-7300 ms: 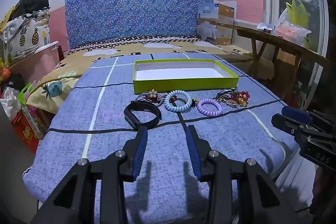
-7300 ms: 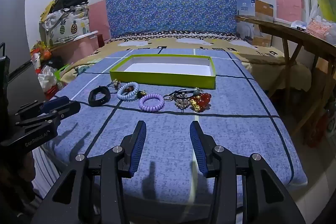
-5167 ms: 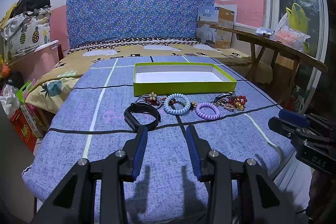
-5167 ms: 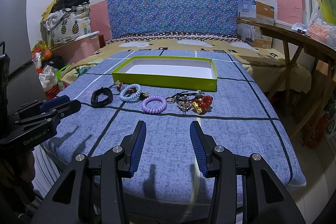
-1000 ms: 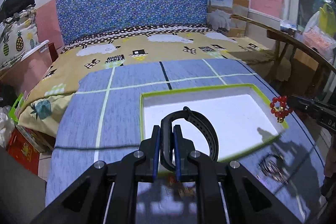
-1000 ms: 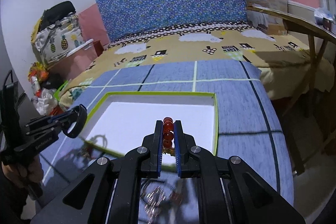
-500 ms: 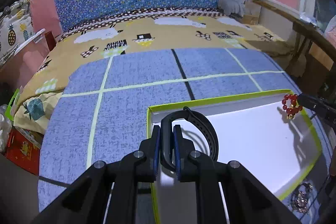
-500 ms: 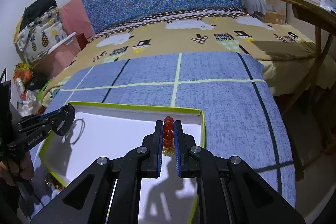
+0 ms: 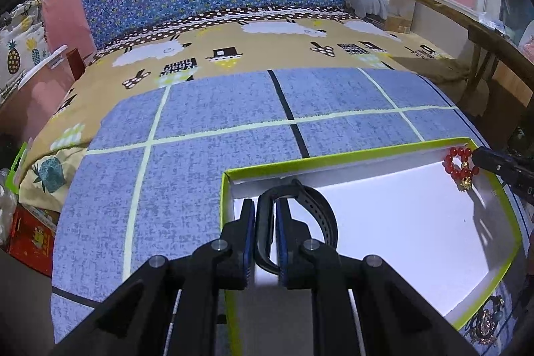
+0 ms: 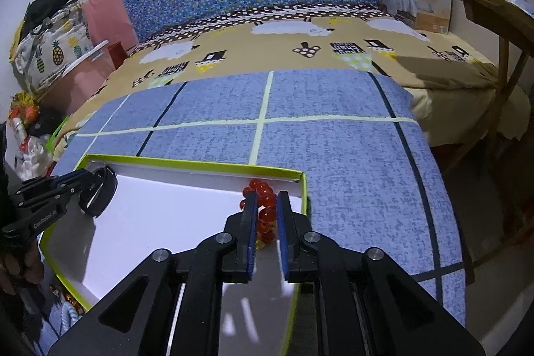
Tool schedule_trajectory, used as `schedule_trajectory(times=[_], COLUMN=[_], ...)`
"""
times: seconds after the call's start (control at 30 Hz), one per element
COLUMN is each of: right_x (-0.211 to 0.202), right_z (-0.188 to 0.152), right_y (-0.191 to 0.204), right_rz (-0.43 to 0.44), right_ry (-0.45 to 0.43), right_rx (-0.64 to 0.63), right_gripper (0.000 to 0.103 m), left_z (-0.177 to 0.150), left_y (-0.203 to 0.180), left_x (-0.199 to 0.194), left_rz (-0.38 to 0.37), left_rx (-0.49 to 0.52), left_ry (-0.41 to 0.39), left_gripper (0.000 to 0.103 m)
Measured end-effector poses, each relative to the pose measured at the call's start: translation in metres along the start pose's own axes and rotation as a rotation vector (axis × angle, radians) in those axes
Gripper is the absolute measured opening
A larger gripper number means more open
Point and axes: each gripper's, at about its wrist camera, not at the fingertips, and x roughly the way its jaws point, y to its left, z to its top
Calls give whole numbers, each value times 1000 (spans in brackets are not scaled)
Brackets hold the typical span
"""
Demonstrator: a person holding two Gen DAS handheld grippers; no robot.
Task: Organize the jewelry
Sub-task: 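Open both grippers to drop the band and bracelet inside the box, then move the left gripper to the blue coil while the right gripper approaches the black hair tie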
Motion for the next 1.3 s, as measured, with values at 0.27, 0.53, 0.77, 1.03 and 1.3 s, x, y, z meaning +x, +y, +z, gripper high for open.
schedule_trajectory(times=[0.27,0.53,0.77,1.03,1.3], right_x=[-34,-99,-142,-168,-179], right_z=[-13,-48,-83,-116,-145], right_y=[10,27,47,59,63], right_rz=[23,49,61,57,52], right_ry=[-50,-135,-180,-191,-176], right_rx=[-19,-40,-52,-54,-43], right_gripper=[26,26,26,26,26], left_z=[-6,-41,-80,-112,-140], left_y=[3,4,3,-1,-8], left_x=[-30,-97,-141,-176,-192], left_rz=[-20,-57,-83,-99,-122], left_rx=[-5,-2,1,16,18], left_ry=[-68,-181,-228,-267,-263], left_gripper=[23,23,23,23,23])
